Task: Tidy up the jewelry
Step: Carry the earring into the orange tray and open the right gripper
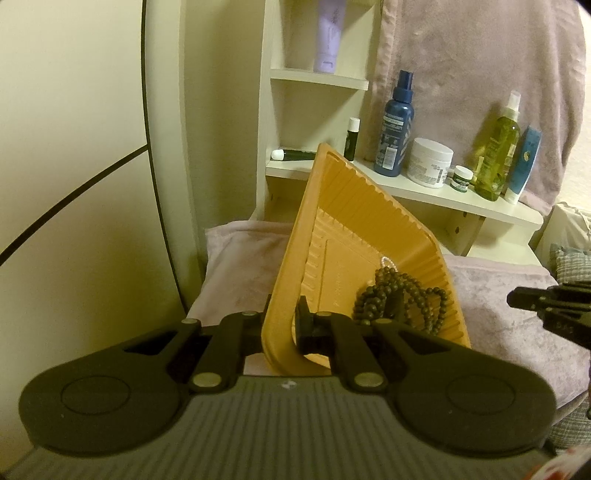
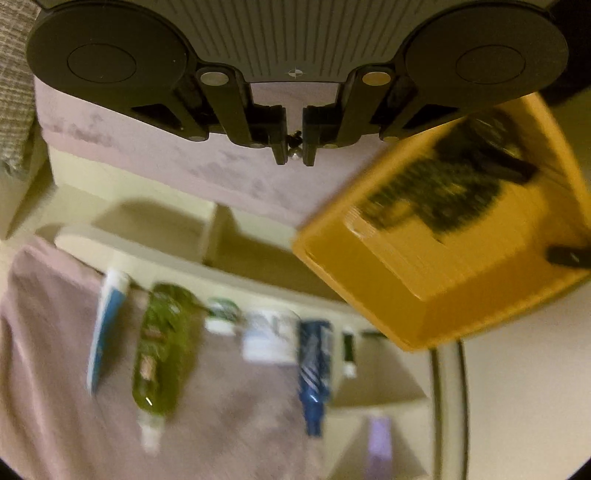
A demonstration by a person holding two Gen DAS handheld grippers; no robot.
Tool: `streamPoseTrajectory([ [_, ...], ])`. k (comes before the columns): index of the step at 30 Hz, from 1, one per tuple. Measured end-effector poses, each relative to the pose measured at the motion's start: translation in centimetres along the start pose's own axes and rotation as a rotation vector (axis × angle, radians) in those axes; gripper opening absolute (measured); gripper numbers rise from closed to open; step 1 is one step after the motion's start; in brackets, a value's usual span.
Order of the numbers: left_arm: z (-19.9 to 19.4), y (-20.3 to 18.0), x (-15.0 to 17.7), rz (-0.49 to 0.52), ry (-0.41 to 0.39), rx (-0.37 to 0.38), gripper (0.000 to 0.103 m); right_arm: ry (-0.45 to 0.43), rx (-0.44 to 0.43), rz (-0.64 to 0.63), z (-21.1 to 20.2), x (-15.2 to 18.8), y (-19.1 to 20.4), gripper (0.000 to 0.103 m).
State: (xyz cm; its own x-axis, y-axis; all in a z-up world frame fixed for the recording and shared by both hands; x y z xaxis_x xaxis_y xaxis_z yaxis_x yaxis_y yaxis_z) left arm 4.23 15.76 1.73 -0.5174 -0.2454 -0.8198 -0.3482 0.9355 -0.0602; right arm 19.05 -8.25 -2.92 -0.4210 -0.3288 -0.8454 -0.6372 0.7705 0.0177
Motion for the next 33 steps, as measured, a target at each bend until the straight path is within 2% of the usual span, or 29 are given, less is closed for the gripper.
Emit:
streamPoseTrajectory([
  [7,-0.2,0.1,0.1,0.000,-0.003,0.007,0.007,-0.047,-0.139,-0.001,-1.6,-3.0,4.3,0.008],
  [12,-0.1,0.3,0.1,-0.006,-0.002,0.013,0.007,-0.047,-0.200,-0.031,-1.2,-4.1,7.0,0.008],
  [21,-0.1,0.6,0.2,-0.016,-0.001,0.023,0.008,-0.036,-0.249,-0.065,0.0,-5.0,9.7,0.008],
  [33,0.1,1.0,0.3,-0.027,0.005,0.040,0.008,-0.014,-0.284,-0.098,1.4,-5.5,11.6,0.008],
])
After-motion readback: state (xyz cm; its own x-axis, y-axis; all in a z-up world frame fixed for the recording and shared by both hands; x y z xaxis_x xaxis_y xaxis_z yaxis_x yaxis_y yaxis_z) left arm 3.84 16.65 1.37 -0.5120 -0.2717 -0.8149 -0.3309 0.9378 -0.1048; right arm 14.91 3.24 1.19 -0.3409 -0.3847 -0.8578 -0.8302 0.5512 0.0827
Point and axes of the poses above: each gripper's, at about its wrist camera, not at the fingertips, and z roughly the way its jaws point, y to its left, x to its underside, the point moved 1 cm from there along z, roughly the way its jaws point, and after that the axes turned 3 degrees about -y, right-handed, at the moved point
